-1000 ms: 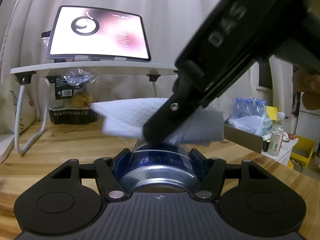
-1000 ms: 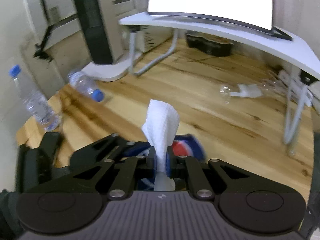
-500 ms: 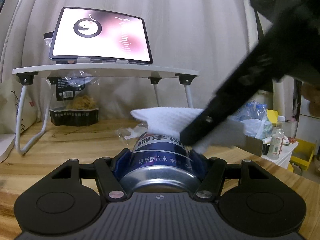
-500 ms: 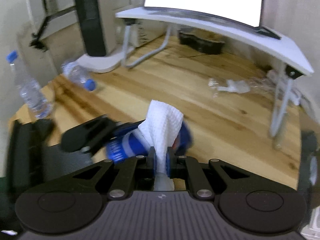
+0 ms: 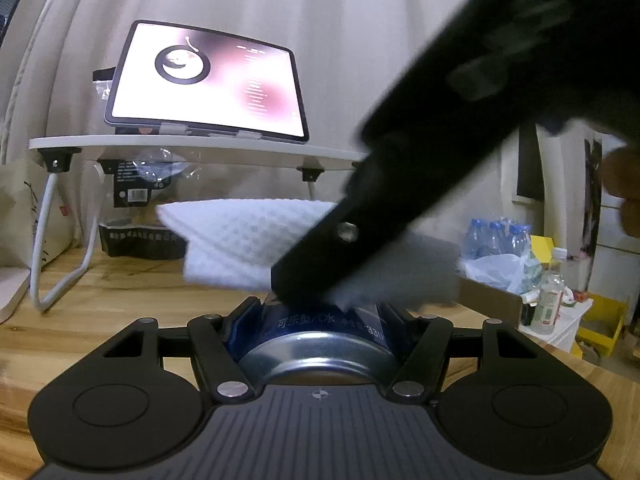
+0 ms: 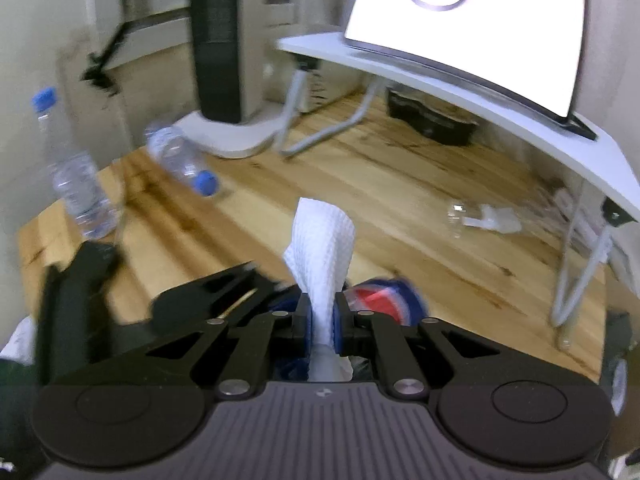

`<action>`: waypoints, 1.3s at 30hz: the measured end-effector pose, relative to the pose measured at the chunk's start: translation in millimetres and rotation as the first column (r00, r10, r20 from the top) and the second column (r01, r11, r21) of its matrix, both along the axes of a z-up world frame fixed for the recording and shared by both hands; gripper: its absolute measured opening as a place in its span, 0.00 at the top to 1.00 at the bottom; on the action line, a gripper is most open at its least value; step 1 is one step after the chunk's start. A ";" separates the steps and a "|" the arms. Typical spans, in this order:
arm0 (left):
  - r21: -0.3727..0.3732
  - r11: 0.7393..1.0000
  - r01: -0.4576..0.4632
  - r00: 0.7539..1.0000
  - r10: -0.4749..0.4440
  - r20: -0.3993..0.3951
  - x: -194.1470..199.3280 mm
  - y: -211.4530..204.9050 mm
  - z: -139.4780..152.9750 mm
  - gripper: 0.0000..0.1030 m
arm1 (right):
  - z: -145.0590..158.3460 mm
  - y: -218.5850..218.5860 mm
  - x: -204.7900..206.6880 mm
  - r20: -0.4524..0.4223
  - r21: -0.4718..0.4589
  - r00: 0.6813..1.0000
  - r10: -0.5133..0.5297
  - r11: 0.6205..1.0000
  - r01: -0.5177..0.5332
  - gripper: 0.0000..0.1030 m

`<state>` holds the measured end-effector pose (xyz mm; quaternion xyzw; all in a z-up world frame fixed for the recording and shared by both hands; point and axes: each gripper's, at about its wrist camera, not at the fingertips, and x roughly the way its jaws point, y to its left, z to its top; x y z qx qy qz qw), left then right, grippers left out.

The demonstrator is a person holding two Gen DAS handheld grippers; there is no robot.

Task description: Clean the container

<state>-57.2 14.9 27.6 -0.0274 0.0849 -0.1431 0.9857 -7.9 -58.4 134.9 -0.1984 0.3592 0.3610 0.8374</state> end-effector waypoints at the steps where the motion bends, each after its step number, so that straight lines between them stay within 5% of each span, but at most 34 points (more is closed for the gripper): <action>1: 0.001 1.000 -0.001 1.000 0.001 0.001 -0.1 -0.1 0.0 0.35 | 0.8 -0.5 -5.4 -0.007 0.005 1.000 0.012 1.000 -0.012 0.87; 6: -0.007 1.000 0.006 1.000 -0.006 0.004 0.3 1.0 0.0 0.35 | 2.3 -7.7 -13.7 -0.001 -0.003 1.000 0.004 1.000 -0.004 0.87; 15: -0.024 0.999 0.036 0.999 -0.036 0.004 1.0 3.6 0.5 0.35 | 4.2 -11.1 30.4 0.034 -0.004 0.991 -0.132 0.991 0.132 0.87; 27: -0.027 0.999 0.018 1.000 -0.018 0.003 -0.5 5.7 0.3 0.35 | -3.7 -4.4 -20.8 -0.061 0.029 0.998 0.024 0.999 -0.022 0.87; 39: -0.028 0.999 0.024 1.000 -0.024 0.012 -2.5 6.0 1.0 0.35 | -20.0 -73.9 38.1 -0.026 0.064 0.956 -0.292 0.954 0.293 0.87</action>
